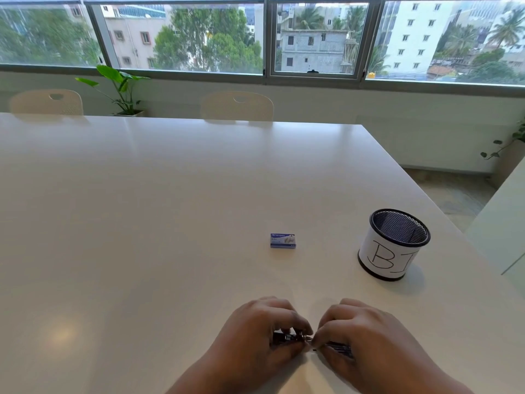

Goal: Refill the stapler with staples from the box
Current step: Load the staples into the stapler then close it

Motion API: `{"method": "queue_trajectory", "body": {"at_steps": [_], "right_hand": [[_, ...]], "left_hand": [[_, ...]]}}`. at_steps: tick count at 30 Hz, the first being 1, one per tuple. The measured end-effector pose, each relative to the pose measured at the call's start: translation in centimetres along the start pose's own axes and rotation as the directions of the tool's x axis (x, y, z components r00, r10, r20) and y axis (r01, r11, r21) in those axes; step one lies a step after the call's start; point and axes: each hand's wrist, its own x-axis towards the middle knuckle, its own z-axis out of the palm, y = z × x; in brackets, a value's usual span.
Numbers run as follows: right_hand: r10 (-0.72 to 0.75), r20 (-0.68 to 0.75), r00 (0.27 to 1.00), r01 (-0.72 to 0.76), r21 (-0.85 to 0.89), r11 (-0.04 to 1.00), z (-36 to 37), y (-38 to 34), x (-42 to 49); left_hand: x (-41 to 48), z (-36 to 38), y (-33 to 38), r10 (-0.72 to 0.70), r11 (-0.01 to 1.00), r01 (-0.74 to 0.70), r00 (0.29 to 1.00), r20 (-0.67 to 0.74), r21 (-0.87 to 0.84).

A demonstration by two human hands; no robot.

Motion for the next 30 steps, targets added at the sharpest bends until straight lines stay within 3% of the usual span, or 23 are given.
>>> {"method": "queue_trajectory", "body": {"at_steps": [9,20,30], "right_hand": [[-0.008,-0.048,0.999,0.010,0.039,0.999,0.00,0.11,0.28],[0.023,0.032,0.999,-0.026,0.082,0.996,-0.01,0.64,0.64],[-0.006,0.049,0.999,0.007,-0.020,1.000,-0.02,0.28,0.72]], "left_hand": [[-0.04,-0.11,0.00,-0.005,1.000,0.005,1.000,-0.008,-0.013],[0.01,0.09,-0.01,-0.007,0.999,0.007,1.000,-0.008,-0.032],[-0.03,0.07,-0.08,-0.018,0.999,0.019,1.000,0.006,-0.032]]}}
